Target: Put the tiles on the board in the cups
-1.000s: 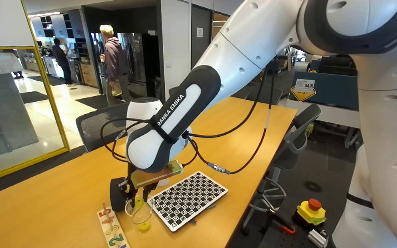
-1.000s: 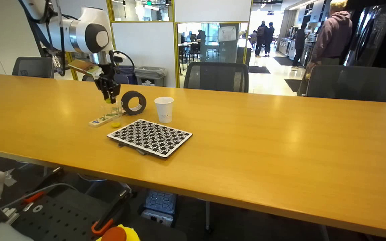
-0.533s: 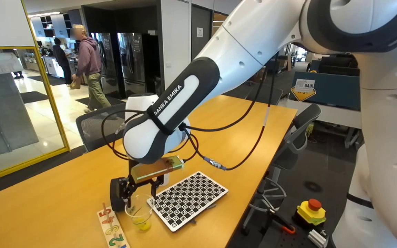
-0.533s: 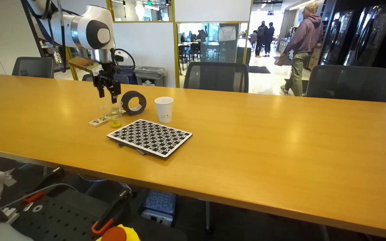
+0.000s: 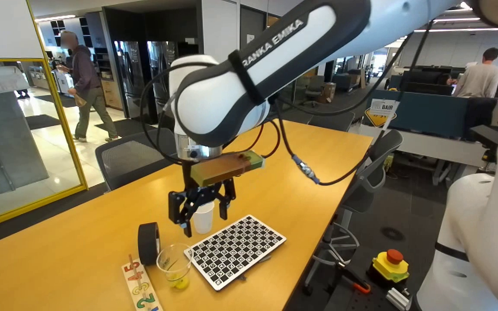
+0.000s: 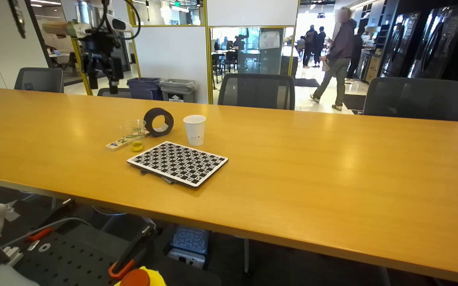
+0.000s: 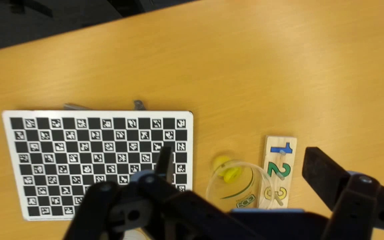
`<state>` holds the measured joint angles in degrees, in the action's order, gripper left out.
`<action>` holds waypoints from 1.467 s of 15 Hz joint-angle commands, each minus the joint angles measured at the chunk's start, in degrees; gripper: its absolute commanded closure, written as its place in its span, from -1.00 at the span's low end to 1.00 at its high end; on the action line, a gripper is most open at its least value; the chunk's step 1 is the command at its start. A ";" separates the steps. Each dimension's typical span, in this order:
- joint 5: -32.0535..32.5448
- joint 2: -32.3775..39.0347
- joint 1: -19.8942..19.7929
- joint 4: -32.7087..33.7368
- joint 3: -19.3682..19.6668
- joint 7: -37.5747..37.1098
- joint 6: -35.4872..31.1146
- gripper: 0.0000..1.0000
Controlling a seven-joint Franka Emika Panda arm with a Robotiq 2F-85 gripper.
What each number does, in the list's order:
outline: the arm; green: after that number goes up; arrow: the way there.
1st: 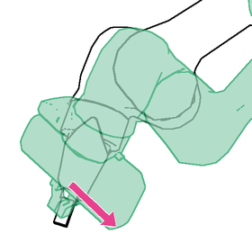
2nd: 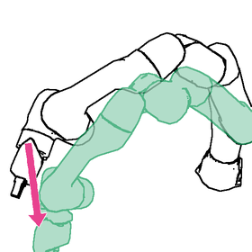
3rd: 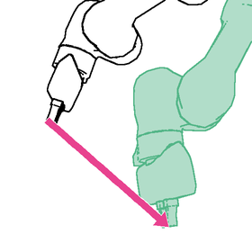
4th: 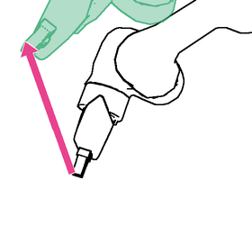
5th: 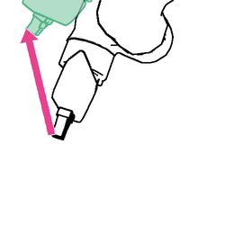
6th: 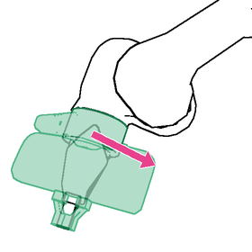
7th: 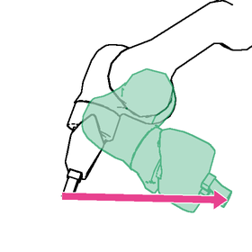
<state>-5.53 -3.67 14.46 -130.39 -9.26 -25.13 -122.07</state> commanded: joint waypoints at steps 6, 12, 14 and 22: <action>1.46 -31.23 1.02 -13.23 -0.56 3.31 21.97 -1.00; 9.37 -51.34 2.38 -18.96 4.04 14.03 31.67 -1.00; 6.66 -57.29 -1.65 -20.05 4.51 16.69 33.98 -1.00; 4.58 -70.57 -7.52 -23.35 4.31 17.05 38.34 -1.00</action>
<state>-0.68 -70.06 9.35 -151.65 -3.65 -10.23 -83.48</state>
